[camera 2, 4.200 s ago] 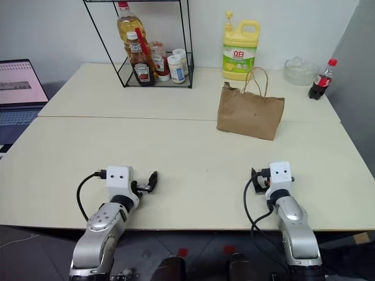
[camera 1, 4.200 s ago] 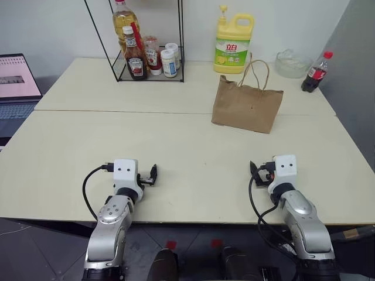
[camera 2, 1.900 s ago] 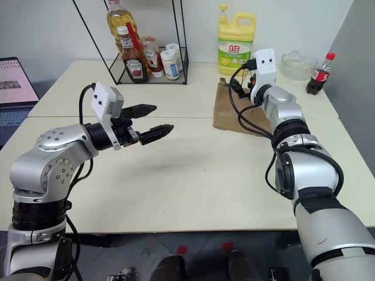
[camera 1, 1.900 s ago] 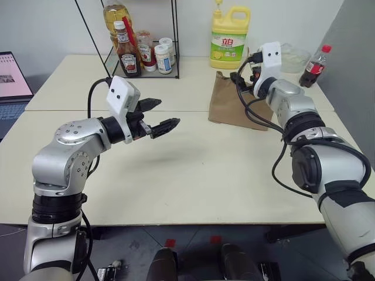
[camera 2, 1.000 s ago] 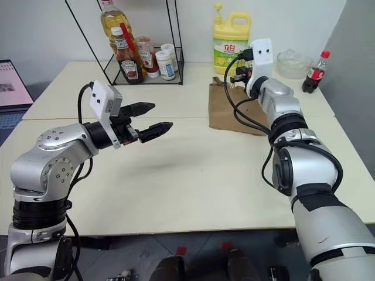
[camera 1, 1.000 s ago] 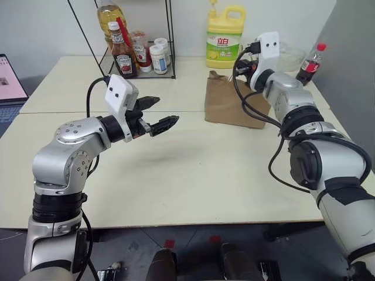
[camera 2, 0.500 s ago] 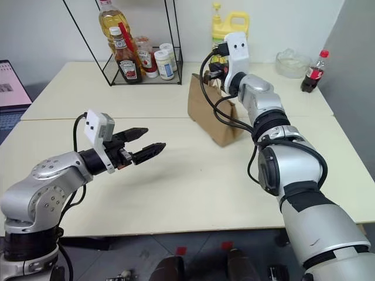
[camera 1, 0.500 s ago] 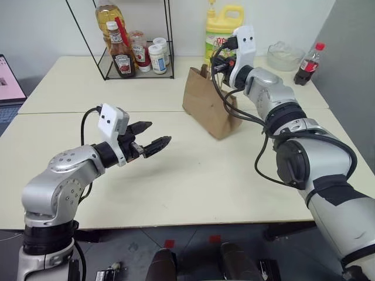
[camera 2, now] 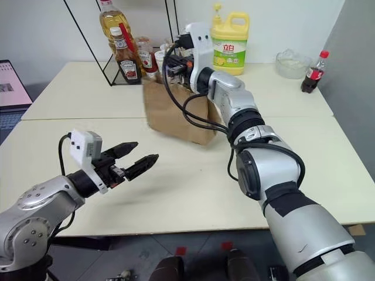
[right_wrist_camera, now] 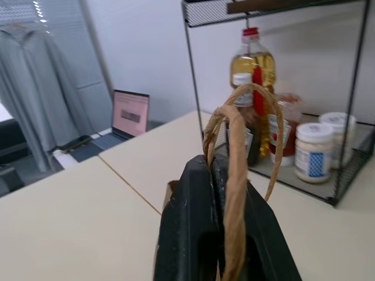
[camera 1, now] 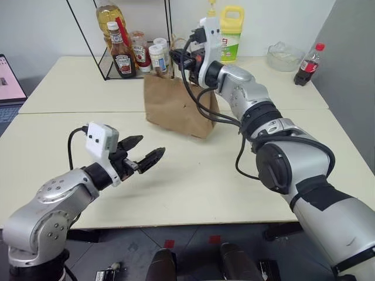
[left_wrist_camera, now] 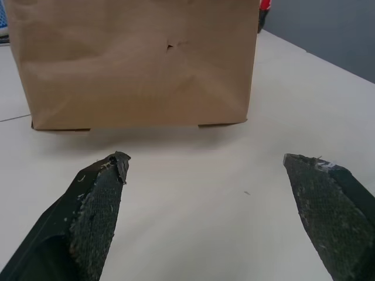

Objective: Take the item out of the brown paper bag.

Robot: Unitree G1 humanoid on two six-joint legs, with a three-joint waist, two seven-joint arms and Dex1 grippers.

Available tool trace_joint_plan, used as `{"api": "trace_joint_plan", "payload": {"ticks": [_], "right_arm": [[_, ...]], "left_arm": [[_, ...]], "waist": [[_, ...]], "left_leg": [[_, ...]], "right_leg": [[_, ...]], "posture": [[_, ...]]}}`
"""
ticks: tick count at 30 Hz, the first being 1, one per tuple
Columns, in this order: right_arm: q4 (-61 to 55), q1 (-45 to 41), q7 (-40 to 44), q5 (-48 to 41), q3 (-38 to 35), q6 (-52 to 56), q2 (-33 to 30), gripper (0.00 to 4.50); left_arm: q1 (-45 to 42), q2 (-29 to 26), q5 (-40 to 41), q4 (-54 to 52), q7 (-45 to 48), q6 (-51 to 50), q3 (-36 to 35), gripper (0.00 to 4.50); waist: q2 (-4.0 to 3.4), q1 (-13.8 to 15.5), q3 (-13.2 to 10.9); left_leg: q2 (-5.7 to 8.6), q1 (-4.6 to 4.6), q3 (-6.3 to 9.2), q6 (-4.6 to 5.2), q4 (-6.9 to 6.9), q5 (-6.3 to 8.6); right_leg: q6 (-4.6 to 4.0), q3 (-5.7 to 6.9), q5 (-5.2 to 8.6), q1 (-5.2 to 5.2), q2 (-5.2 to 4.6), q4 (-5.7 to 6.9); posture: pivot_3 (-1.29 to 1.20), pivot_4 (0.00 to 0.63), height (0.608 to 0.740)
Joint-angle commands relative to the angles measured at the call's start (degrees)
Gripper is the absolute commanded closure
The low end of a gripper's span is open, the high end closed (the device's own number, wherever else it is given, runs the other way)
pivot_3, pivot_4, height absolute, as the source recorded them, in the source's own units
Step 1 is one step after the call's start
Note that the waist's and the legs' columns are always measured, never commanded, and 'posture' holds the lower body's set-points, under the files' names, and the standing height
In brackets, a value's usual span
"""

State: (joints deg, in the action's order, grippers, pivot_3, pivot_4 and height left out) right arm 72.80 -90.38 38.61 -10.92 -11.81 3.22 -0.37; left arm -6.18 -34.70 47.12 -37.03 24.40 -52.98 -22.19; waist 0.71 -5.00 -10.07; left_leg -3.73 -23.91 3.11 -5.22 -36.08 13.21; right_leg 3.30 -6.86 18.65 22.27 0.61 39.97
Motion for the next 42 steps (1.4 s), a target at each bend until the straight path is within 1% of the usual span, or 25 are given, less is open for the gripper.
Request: {"api": "trace_joint_plan", "payload": {"ticks": [1, 5, 12, 21, 24, 28, 34, 42], "right_arm": [[-4.7, -3.4, 4.1, -2.6, -1.0, -1.2, 1.4, 4.45], [-5.9, -2.5, 9.1, -3.6, -0.5, -0.3, 3.3, 4.45], [-6.9, 1.9, 11.4, -0.8, 3.6, -1.2, 5.9, 4.45], [-9.3, 7.8, 9.6, 4.7, 10.1, -0.5, 5.8, 4.45], [-10.8, 8.7, 9.6, 4.7, 10.6, 0.6, 4.9, 4.45], [-11.2, 5.6, 8.6, 3.2, 8.5, 0.6, 2.5, 4.45], [-11.0, 1.6, 7.7, 2.2, 7.1, -1.9, 2.3, 4.45], [-9.9, 3.5, 9.2, 3.1, 8.3, -2.1, 2.7, 4.45]], "left_arm": [[1.8, 0.3, 2.9, -4.0, -2.5, -0.2, -2.8, 0.0], [4.8, 0.8, 5.4, -6.0, -4.7, -0.1, -3.6, 0.0], [8.8, -0.5, 8.1, -7.6, -6.3, 0.7, -5.4, 0.0], [10.7, -1.5, 9.2, -7.5, -6.8, 1.9, -5.4, 0.0], [10.0, -1.9, 8.8, -6.4, -6.5, 2.4, -4.5, 0.0], [8.0, -2.7, 7.8, -4.3, -5.1, 3.1, -2.6, 0.0], [5.5, -3.3, 6.8, -2.1, -4.0, 4.0, -0.6, 0.0], [4.7, -2.6, 6.4, -2.0, -4.7, 4.5, 0.6, 0.0]], "waist": [[0.0, 0.0, 0.0], [0.03, 0.1, 0.0], [0.07, 0.1, 0.0], [0.19, 0.2, -0.1], [0.21, 0.2, -0.1], [0.21, 0.3, -0.1], [0.22, 0.2, -0.1], [0.25, 0.2, -0.1]], "left_leg": [[0.0, 0.0, 0.0, 0.0, 0.0, 0.0], [0.0, 0.0, 0.01, 0.01, -0.01, 0.01], [0.0, 0.01, 0.04, 0.01, -0.01, 0.01], [-0.01, 0.02, 0.06, 0.0, -0.02, 0.0], [0.0, 0.02, 0.08, 0.0, -0.02, 0.0], [0.0, 0.02, 0.1, 0.0, -0.03, 0.0], [-0.01, 0.02, 0.09, 0.0, -0.01, 0.0], [-0.01, 0.02, 0.09, 0.0, -0.01, 0.0]], "right_leg": [[0.0, 0.0, 0.0, 0.0, 0.0, 0.0], [0.0, 0.01, 0.0, -0.01, 0.0, -0.01], [-0.02, 0.04, 0.01, -0.02, 0.01, 0.0], [-0.03, 0.06, 0.02, -0.02, 0.01, 0.01], [-0.04, 0.07, 0.02, -0.03, 0.01, 0.0], [-0.04, 0.1, 0.02, -0.06, 0.01, 0.0], [-0.04, 0.09, 0.02, -0.01, 0.02, 0.0], [-0.04, 0.08, 0.02, -0.02, 0.02, 0.0]], "posture": [[0.0, 0.15, 0.74], [0.0, 0.15, 0.74], [0.0, 0.15, 0.74], [0.0, 0.15, 0.74], [0.0, 0.15, 0.74], [0.0, 0.15, 0.74], [0.0, 0.15, 0.74], [0.0, 0.15, 0.74]]}}
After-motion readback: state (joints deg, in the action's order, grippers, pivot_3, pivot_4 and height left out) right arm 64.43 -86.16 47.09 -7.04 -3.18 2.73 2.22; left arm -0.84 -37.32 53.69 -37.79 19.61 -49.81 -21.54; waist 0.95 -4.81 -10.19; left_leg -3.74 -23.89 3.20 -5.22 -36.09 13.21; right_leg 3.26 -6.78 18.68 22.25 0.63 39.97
